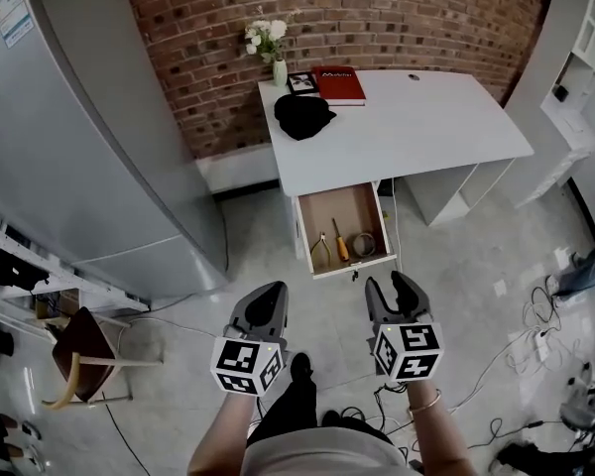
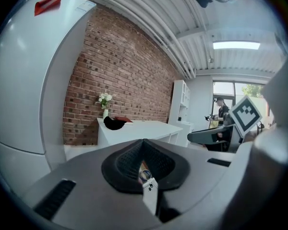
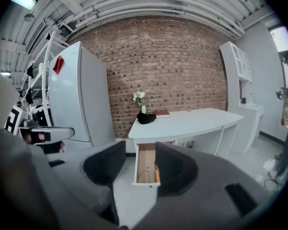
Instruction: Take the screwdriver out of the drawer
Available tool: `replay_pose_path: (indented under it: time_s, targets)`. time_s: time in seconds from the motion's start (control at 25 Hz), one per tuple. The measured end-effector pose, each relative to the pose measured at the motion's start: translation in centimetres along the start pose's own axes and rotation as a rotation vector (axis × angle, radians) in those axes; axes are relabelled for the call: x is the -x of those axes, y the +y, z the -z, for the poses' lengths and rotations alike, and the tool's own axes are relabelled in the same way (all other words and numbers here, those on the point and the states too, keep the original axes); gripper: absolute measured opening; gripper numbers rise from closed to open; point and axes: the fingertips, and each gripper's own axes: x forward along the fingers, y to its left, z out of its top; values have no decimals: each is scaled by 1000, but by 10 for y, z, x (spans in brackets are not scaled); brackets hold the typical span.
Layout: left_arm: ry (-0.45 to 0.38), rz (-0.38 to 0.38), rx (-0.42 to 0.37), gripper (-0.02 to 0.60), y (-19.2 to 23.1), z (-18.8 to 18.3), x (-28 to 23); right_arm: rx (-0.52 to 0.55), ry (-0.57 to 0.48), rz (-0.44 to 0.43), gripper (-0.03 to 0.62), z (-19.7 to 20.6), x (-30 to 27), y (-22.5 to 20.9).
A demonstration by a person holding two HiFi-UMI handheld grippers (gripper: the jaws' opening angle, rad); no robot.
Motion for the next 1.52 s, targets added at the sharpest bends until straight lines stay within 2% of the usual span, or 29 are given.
replay_pose_path:
  time_s: [0.44, 0.72, 1.16, 1.52]
  targets:
    - [25, 46, 21, -8, 44, -15, -55, -25, 34, 24, 178, -22, -61, 2]
    - [35, 57, 23, -8, 56, -7, -76, -52, 72, 33, 178, -5, -87, -8]
    - [64, 12, 53, -8, 68, 3, -109, -46, 151, -36, 178, 11, -140, -18]
    - [101, -52, 89, -8, 83, 24, -146, -65, 259, -78, 178, 46, -209, -42]
